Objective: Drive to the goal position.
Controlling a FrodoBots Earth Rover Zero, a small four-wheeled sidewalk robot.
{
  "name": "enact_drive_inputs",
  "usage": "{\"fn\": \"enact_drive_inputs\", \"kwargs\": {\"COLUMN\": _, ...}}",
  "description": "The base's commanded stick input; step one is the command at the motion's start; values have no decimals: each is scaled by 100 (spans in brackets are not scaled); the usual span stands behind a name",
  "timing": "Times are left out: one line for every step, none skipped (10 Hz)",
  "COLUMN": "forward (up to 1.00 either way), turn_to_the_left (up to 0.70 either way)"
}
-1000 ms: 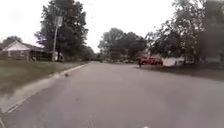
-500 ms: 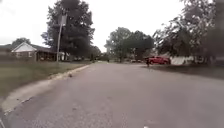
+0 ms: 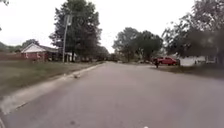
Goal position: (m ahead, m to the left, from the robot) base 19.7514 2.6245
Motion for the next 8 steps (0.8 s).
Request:
{"fn": "enact_drive_inputs", "kwargs": {"forward": 70, "turn_to_the_left": 0}}
{"fn": "enact_drive_inputs", "kwargs": {"forward": 70, "turn_to_the_left": 0}}
{"fn": "enact_drive_inputs", "kwargs": {"forward": 70, "turn_to_the_left": 10}}
{"fn": "enact_drive_inputs", "kwargs": {"forward": 70, "turn_to_the_left": 20}}
{"fn": "enact_drive_inputs", "kwargs": {"forward": 70, "turn_to_the_left": 24}}
{"fn": "enact_drive_inputs", "kwargs": {"forward": 70, "turn_to_the_left": 24}}
{"fn": "enact_drive_inputs", "kwargs": {"forward": 70, "turn_to_the_left": 17}}
{"fn": "enact_drive_inputs", "kwargs": {"forward": 70, "turn_to_the_left": 7}}
